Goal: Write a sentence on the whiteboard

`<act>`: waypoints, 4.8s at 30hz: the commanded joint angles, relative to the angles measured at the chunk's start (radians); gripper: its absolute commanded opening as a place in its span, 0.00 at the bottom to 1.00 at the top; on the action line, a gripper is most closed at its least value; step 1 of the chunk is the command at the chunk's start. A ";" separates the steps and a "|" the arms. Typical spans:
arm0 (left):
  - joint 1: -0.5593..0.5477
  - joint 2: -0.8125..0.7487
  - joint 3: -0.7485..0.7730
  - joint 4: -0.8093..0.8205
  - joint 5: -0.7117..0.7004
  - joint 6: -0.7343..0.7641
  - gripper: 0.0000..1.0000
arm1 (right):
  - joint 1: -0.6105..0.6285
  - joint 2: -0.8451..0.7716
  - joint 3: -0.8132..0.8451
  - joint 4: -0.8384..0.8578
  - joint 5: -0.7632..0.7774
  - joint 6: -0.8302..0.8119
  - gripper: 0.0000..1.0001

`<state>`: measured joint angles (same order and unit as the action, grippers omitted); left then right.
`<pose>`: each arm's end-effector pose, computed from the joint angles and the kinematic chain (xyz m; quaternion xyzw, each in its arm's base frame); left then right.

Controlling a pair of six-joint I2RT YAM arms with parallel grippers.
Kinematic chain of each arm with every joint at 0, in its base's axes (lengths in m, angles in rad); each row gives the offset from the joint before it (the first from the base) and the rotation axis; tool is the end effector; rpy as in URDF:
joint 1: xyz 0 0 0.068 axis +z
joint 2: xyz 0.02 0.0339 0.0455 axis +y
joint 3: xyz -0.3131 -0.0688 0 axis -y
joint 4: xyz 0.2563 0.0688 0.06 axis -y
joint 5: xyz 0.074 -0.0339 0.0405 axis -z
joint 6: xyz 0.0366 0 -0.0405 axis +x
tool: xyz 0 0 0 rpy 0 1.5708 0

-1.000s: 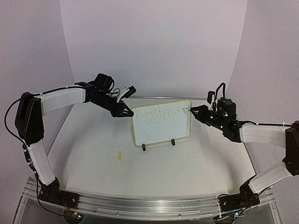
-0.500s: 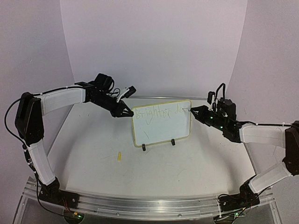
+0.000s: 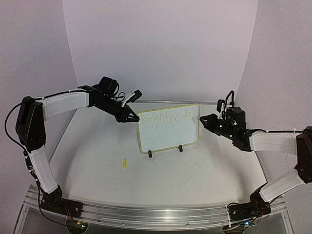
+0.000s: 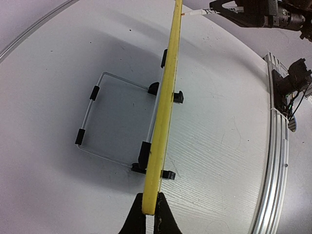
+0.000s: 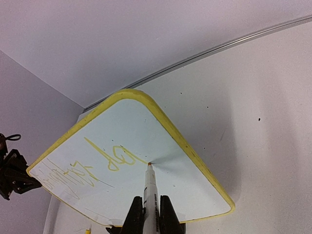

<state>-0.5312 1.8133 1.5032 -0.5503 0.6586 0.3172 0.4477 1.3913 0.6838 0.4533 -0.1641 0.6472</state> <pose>0.3548 -0.2345 0.3183 0.4677 0.7623 -0.3366 0.2948 0.2719 0.1372 0.2729 0.0286 0.7894 0.3727 0.4869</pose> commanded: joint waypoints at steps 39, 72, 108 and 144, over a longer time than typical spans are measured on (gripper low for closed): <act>-0.004 -0.028 0.011 -0.011 -0.028 0.034 0.00 | -0.004 -0.024 -0.012 0.029 0.095 0.024 0.00; -0.004 -0.022 0.012 -0.010 -0.027 0.033 0.00 | -0.004 -0.018 0.040 0.018 0.090 -0.022 0.00; -0.004 -0.020 0.010 -0.005 -0.020 0.022 0.00 | -0.005 -0.078 -0.004 0.002 -0.078 0.009 0.00; -0.004 -0.012 -0.001 -0.001 -0.024 0.019 0.00 | 0.199 0.059 -0.029 0.287 0.013 -0.016 0.00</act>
<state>-0.5323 1.8133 1.5032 -0.5652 0.6624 0.3099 0.7545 1.5688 0.7085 0.6747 -0.1216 0.5990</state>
